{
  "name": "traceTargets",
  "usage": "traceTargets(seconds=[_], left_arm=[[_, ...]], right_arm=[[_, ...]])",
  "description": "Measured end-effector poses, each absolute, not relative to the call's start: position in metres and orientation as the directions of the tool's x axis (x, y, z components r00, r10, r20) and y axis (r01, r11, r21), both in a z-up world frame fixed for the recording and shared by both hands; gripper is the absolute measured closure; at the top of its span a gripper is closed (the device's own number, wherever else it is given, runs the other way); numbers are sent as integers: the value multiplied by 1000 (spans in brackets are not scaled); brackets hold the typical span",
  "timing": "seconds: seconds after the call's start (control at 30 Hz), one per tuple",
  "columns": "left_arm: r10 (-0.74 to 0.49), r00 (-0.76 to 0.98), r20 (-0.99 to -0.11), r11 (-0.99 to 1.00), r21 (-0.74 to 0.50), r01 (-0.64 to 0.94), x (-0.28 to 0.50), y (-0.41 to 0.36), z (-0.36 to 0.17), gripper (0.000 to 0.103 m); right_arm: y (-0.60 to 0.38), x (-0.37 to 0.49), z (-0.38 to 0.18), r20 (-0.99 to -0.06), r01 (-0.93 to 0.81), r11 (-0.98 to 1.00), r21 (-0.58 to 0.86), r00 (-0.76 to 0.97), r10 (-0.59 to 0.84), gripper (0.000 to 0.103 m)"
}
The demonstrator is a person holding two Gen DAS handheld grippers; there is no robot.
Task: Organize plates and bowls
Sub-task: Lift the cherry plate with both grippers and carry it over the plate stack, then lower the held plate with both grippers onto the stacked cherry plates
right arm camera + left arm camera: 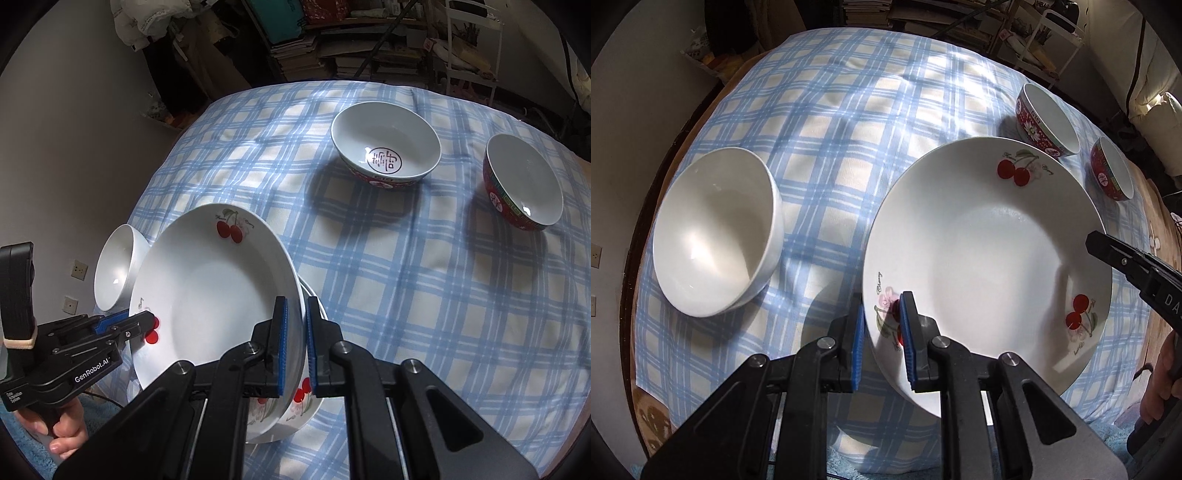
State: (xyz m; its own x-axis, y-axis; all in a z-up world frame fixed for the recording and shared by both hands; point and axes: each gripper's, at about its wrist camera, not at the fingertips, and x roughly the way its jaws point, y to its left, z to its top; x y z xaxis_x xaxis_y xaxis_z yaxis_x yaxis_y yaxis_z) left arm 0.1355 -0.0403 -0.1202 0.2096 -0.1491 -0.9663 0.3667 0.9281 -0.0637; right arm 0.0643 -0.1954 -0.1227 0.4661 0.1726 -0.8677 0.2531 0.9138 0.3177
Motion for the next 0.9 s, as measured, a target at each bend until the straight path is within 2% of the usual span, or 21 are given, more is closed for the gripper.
traceTargets(seconds=[0.5,0.73,0.9], left_arm=[[-117,205,-972,922,-29,386,126,-42,-141,85],[-90,237,-967,915,14,403,128,-46,-145,85],[-112,232,-966,915,-10,403,128,-42,-145,85]], right_arm=[[-193,51,-163,-896,285,910,301,411,168,92],[-188,51,-162,-894,274,918,287,422,153,92],[-186,52,-162,-896,282,919,275,421,139,93]])
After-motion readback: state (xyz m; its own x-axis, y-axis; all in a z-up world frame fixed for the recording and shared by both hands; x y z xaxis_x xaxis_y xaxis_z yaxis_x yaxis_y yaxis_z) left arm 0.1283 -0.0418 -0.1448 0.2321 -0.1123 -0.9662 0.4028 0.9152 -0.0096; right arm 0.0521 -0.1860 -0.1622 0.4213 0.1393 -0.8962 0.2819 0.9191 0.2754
